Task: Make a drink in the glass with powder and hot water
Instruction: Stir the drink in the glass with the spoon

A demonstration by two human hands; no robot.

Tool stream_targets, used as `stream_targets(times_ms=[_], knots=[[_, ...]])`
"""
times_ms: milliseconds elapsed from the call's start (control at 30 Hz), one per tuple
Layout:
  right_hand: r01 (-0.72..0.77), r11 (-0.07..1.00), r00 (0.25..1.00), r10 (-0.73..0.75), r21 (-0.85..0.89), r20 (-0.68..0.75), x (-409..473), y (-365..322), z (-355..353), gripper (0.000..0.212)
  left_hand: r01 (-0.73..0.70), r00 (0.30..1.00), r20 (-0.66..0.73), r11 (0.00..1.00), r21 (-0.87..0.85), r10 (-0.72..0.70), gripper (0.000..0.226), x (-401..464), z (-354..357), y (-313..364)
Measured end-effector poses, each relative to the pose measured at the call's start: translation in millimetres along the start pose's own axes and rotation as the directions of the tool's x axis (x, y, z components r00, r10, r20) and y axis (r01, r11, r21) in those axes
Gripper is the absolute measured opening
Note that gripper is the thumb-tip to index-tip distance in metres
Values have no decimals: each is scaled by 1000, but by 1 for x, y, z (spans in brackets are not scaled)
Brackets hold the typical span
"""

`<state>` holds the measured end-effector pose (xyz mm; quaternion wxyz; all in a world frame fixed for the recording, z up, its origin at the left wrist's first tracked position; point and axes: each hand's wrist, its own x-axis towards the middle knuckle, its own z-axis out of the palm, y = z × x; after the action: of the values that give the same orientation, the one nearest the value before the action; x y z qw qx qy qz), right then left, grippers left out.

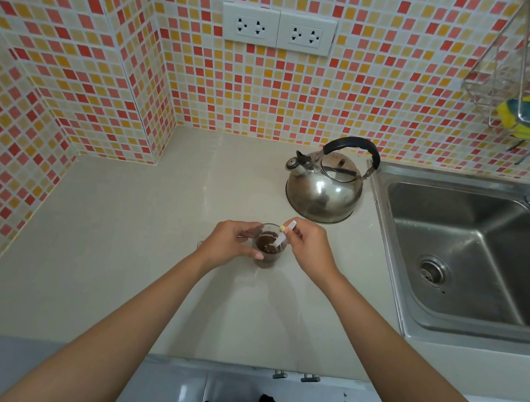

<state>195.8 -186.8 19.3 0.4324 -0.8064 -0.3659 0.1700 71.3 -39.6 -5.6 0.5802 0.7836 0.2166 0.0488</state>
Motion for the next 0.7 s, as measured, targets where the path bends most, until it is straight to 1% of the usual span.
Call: stream_targets(times_ms=[67,133,233,333,467,600,700], knots=[[-6,1000,1000,6,25,20,0,0,3,19,-1,1000,-4,1000,3,1,63,0,0,0],[-14,998,1000,14,64,0,1,1,3,19,6,1000,-8,1000,-1,-6,63,0,0,0],[-84,988,995,89,131,-36,1,4,2,19,3,1000,-4,1000,3,-3,63,0,0,1],[-150,977,986,159,151,-48,-2,6,5,18,-4,1000,-2,1000,9,4,64,1,-1,0],[-240,933,954,278,269,-113,-3,3,7,27,4,1000,-11,1000,14,-4,63,2,0,-2],[-309,853,897,408,421,-168,0,3,4,16,9,1000,-5,1000,18,-9,58,2,-1,-5],[-326,814,872,456,481,-180,3,5,-3,15,-4,1000,18,1000,27,4,55,1,-1,-4]])
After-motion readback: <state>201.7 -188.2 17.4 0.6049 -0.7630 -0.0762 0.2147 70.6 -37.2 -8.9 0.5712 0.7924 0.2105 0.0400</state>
